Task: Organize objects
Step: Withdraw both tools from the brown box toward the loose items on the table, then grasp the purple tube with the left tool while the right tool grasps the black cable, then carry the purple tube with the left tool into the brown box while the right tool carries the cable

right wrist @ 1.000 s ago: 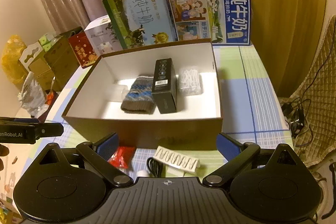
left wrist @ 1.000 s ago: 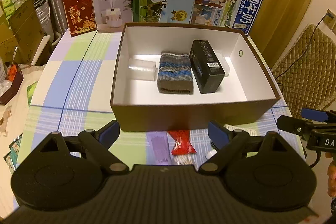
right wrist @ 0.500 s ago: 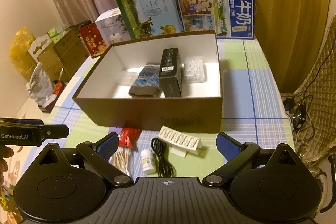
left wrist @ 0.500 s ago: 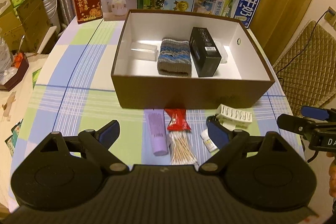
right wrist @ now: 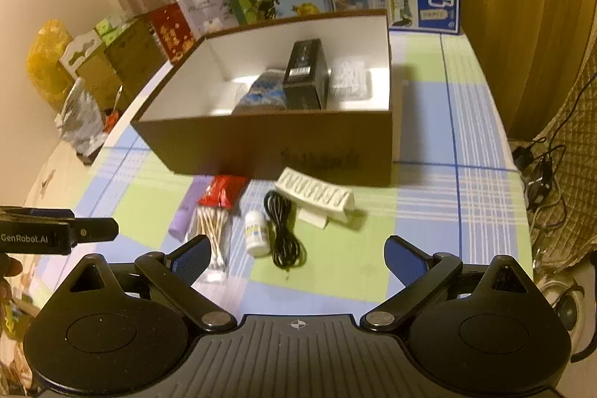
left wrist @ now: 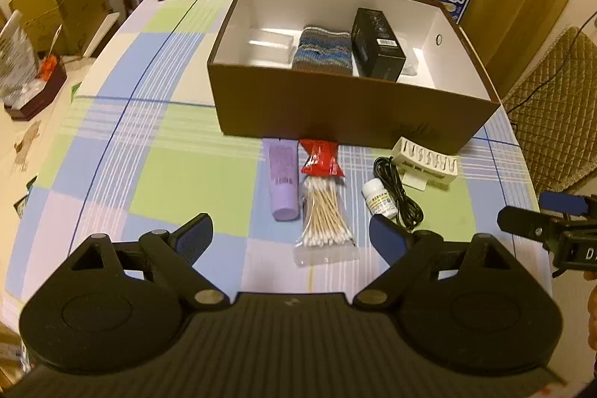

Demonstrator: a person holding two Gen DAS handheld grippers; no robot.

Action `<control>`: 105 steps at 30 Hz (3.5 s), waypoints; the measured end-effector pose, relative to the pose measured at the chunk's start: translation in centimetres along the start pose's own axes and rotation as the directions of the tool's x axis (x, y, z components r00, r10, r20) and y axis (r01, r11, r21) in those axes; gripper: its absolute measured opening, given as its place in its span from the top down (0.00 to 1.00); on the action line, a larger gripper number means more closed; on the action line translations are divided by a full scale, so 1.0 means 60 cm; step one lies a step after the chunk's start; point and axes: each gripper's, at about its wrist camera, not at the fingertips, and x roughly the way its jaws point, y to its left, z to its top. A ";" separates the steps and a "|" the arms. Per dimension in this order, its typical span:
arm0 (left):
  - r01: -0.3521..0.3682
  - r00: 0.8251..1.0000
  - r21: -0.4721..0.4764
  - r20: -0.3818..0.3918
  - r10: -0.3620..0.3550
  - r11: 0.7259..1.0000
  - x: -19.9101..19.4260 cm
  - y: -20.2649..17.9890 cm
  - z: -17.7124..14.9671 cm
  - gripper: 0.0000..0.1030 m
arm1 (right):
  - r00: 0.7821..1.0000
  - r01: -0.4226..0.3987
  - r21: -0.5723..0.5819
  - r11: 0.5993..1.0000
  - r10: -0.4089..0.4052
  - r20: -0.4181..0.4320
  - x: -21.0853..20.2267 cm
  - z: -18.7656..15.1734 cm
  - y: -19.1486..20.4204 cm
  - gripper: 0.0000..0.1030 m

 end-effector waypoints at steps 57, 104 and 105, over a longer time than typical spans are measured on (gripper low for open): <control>0.179 0.975 0.133 -0.160 -0.157 0.975 0.263 0.053 0.073 0.70 | 0.965 0.256 0.261 0.931 -0.234 -0.115 0.071 -0.037 -0.022 0.06; 0.089 0.985 0.130 -0.157 -0.068 0.988 0.182 0.095 -0.068 0.73 | 0.989 0.028 -0.135 0.990 -0.047 -0.137 0.165 -0.097 0.027 0.85; 0.083 0.986 0.132 -0.155 -0.063 0.988 0.183 0.093 -0.067 0.73 | 0.990 0.028 -0.134 0.991 -0.046 -0.132 0.168 -0.093 0.027 0.83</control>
